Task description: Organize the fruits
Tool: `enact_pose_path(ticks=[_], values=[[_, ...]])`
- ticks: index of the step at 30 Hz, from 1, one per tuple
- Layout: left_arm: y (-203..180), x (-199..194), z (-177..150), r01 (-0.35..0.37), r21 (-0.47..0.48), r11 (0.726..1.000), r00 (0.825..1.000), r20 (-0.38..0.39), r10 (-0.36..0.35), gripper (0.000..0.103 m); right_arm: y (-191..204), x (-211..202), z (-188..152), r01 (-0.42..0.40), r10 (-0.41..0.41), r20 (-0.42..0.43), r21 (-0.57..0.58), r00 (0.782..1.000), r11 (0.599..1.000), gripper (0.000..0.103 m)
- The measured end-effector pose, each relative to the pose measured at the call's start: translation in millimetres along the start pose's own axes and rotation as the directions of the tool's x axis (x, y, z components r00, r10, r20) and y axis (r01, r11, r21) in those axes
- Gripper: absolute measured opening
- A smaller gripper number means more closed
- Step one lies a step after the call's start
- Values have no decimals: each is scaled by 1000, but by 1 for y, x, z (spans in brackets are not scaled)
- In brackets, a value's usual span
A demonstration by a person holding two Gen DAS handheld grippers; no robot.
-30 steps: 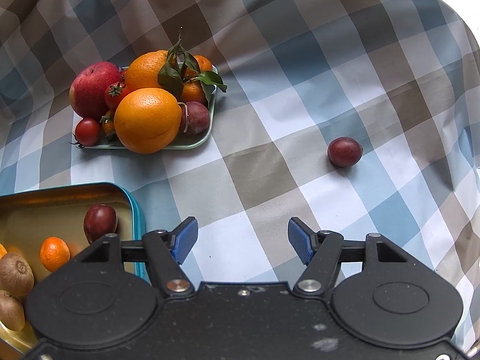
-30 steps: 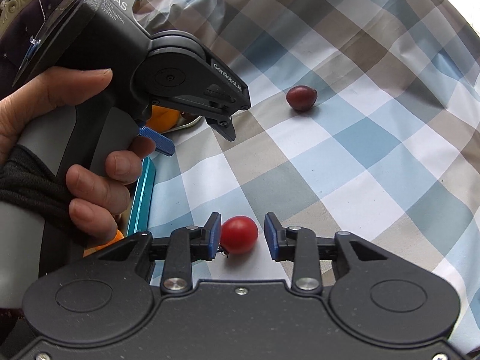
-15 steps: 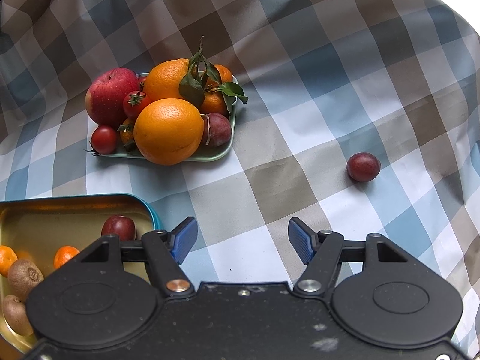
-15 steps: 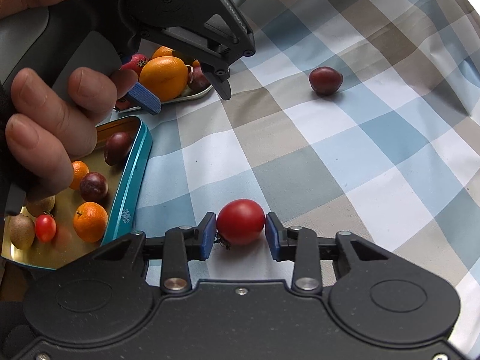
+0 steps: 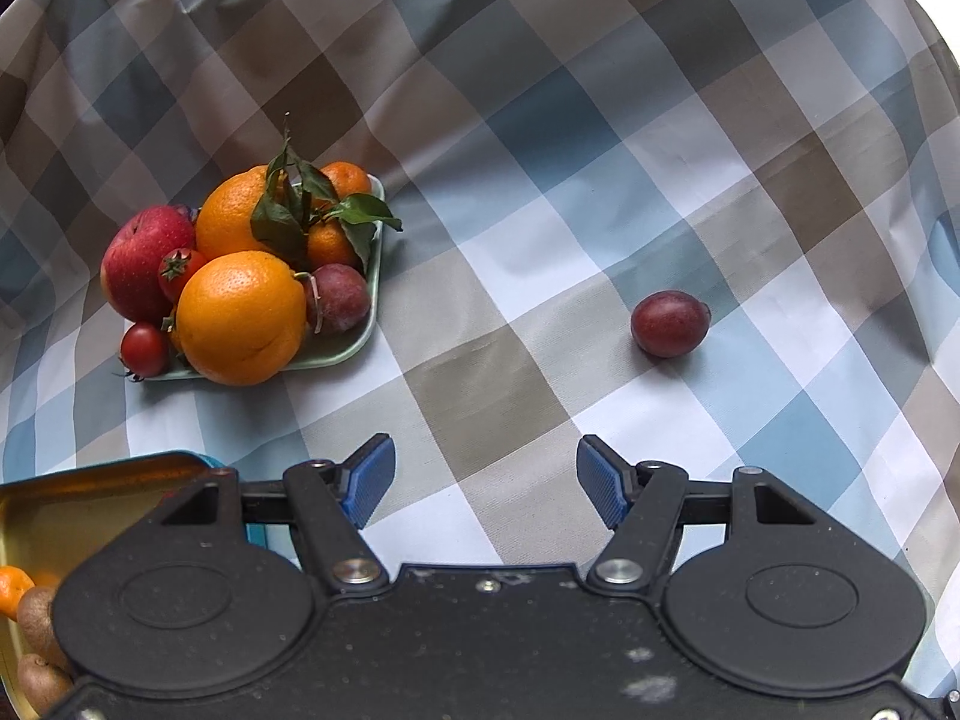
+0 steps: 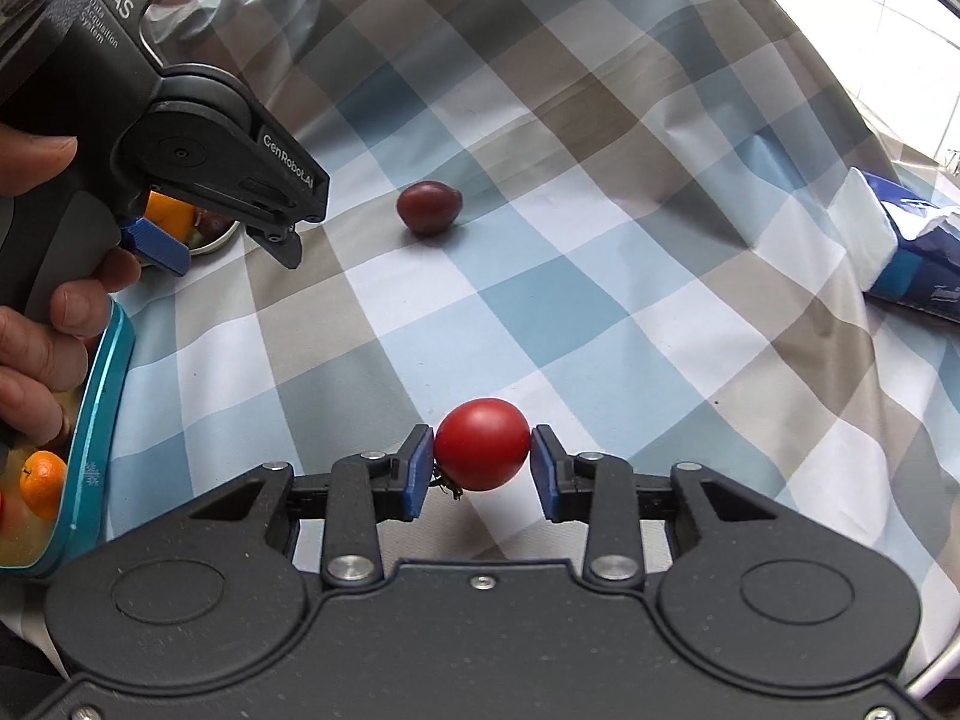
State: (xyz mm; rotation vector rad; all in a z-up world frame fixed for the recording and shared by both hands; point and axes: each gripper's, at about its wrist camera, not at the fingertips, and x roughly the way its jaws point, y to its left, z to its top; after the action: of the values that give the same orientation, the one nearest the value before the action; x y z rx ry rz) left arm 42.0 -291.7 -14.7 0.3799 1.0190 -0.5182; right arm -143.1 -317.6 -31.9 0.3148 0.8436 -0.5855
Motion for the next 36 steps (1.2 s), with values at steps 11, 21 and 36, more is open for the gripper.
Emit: enact_pose_path(ticks=[11,21,36], values=[[-50,17,23,21,177,984,998,51,-30,73,-29,-7,-6,32,-32,-5,55,999,998,44],[-69,51,43,33,221,975,998,36,-42,71,-39,-1,-2,40,-38,-24,88,999,995,44],[-21,40,45,160,39,986,986,-45,-158,3,-40,-13,2,6,-6,-5,110,1000,994,44]])
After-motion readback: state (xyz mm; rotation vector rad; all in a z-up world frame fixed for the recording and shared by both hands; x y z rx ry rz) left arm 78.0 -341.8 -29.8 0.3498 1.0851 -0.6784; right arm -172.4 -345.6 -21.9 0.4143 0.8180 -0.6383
